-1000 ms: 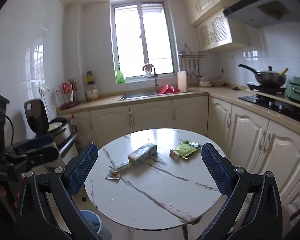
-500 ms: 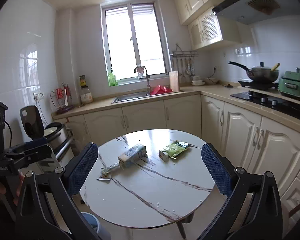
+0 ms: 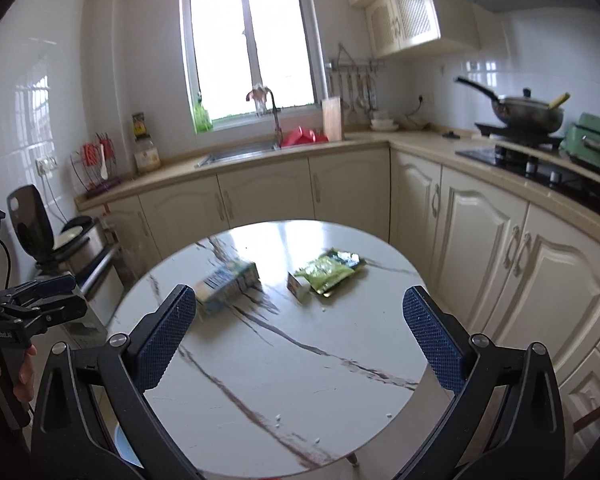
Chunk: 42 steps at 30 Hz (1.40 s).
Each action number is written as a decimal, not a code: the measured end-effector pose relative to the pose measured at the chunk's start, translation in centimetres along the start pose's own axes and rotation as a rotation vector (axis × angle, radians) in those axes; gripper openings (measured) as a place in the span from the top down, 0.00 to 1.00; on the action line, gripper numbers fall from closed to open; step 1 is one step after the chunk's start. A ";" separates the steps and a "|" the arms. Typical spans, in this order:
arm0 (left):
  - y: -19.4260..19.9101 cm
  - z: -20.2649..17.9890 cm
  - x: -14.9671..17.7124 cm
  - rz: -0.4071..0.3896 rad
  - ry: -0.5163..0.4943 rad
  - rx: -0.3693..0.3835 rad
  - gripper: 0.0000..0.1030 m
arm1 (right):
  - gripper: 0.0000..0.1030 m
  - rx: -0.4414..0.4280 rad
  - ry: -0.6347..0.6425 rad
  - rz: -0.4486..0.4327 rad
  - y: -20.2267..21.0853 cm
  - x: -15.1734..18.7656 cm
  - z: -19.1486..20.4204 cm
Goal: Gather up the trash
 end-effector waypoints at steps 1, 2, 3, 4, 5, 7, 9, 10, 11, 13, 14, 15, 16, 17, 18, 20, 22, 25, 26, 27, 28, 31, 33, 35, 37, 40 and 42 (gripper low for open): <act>-1.2 0.8 0.0 0.020 0.006 -0.006 0.01 | 0.00 0.005 0.003 0.013 -1.1 0.3 -0.1; -2.6 1.7 0.0 0.045 0.013 -0.010 0.01 | 0.00 0.007 0.007 0.028 -2.2 0.5 -0.1; -4.0 2.5 0.1 0.073 0.019 -0.013 0.01 | 0.00 0.005 0.014 0.046 -3.4 0.8 0.1; -5.1 3.1 0.0 0.093 0.022 -0.017 0.01 | 0.00 0.007 0.019 0.063 -4.5 1.1 0.2; -6.4 3.7 0.0 0.117 0.023 -0.025 0.02 | 0.00 0.009 0.027 0.079 -5.8 1.4 0.3; -8.8 4.9 -0.1 0.158 0.022 -0.032 0.03 | 0.00 0.006 0.044 0.111 -7.7 1.7 0.7; -10.9 5.8 0.0 0.201 0.020 -0.026 0.04 | 0.00 0.008 0.072 0.135 -9.8 1.8 1.3; -12.0 6.4 -0.1 0.220 0.018 -0.024 0.04 | 0.00 0.014 0.087 0.147 -10.7 1.9 1.5; -12.8 6.8 -0.1 0.239 0.017 -0.024 0.08 | 0.00 0.020 0.100 0.156 -11.5 1.9 1.7; -14.6 7.8 0.1 0.280 0.020 -0.025 0.15 | 0.00 0.029 0.124 0.176 -13.3 2.0 2.2; -15.4 8.3 0.2 0.298 0.023 -0.029 0.23 | 0.00 0.038 0.137 0.197 -14.4 2.3 2.3; -16.1 8.6 0.3 0.314 0.022 -0.028 0.28 | 0.00 0.036 0.139 0.206 -15.1 2.4 2.4; -16.6 8.8 0.4 0.328 0.017 -0.029 0.30 | 0.00 0.034 0.145 0.220 -15.9 2.6 2.6; -17.0 9.0 0.4 0.335 0.012 -0.026 0.35 | 0.00 0.037 0.157 0.240 -16.6 3.0 2.8; -17.3 9.2 0.4 0.343 0.002 -0.020 0.38 | 0.00 0.033 0.167 0.252 -17.4 3.3 3.0; -17.5 9.4 0.4 0.343 -0.010 -0.020 0.44 | 0.00 0.024 0.188 0.278 -18.9 3.8 3.5; -17.7 9.6 0.2 0.341 -0.015 -0.018 0.55 | 0.04 0.027 0.206 0.298 -20.2 4.1 3.8; -17.9 9.5 0.2 0.343 -0.009 0.017 0.71 | 0.07 0.015 0.238 0.335 -22.1 4.5 4.7; -17.8 9.4 0.4 0.342 -0.011 0.020 0.71 | 0.09 0.006 0.247 0.347 -22.6 4.6 5.1; -17.7 9.6 0.5 0.342 -0.014 0.018 0.72 | 0.15 0.001 0.249 0.356 -23.1 4.6 5.4; -17.7 9.6 0.5 0.344 -0.018 0.020 0.72 | 0.21 -0.003 0.252 0.370 -23.6 4.8 5.6; -17.3 9.4 0.6 0.341 -0.015 0.041 0.75 | 0.34 -0.017 0.261 0.395 -24.8 4.9 6.4; -16.9 9.3 0.6 0.333 -0.011 0.057 0.75 | 0.36 -0.016 0.274 0.396 -25.5 4.9 6.9; -16.5 9.4 0.6 0.325 -0.009 0.057 0.75 | 0.36 -0.009 0.294 0.408 -26.1 5.0 7.3; -16.0 9.3 0.5 0.316 -0.002 0.069 0.75 | 0.43 -0.011 0.301 0.423 -26.8 5.2 7.4; -15.2 8.9 0.3 0.295 0.011 0.100 0.75 | 0.48 -0.007 0.309 0.428 -27.3 5.3 7.5; -14.7 9.0 0.3 0.289 0.009 0.097 0.75 | 0.58 0.002 0.318 0.426 -27.1 5.4 7.4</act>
Point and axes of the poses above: each gripper's, at about its wrist camera, not at the fingertips, and y roughly against the way its jaws point, z to its left, x to its underside, the point moved 10 cm from there along -y, roughly the way its jaws point, and after that the axes turned 15 degrees about x, right-handed, at the moved point
